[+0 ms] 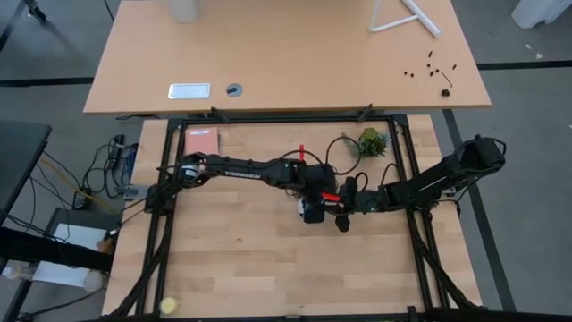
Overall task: Screw lightbulb
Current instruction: Insert the white lightbulb into the silver lamp
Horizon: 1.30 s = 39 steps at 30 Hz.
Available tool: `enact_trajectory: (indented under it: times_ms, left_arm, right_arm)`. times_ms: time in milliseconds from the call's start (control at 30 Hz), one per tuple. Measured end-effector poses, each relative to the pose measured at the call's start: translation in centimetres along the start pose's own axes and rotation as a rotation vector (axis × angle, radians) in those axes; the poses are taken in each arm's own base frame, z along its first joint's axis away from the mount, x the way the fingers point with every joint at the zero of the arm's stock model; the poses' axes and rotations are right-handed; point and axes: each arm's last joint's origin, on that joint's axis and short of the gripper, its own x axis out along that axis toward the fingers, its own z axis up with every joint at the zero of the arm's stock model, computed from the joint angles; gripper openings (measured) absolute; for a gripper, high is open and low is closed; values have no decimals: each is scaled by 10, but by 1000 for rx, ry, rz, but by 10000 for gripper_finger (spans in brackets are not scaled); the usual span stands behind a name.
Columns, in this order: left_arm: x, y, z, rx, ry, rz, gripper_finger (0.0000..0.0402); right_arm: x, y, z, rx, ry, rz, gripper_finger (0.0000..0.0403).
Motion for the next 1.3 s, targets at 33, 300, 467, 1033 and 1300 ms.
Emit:
enact_trajectory:
  times_ms: [33,300,467,1033,1300]
  left_arm:
    - [-1,-1,0,0,9,-1,263]
    - [-9,-4,0,-33,80,8,263]
    - [-9,-11,1,-13,75,32,263]
    - [-6,-25,0,30,70,100,263]
    - [-6,-28,2,32,47,103,263]
  right_arm:
    - [0,0,0,-2,0,0,132]
    - [0,1,-1,-4,25,34,132]
    - [-4,12,-4,-25,46,140,132]
    - [-8,31,-17,-214,-91,4,198]
    - [18,27,-26,-239,-158,-18,273]
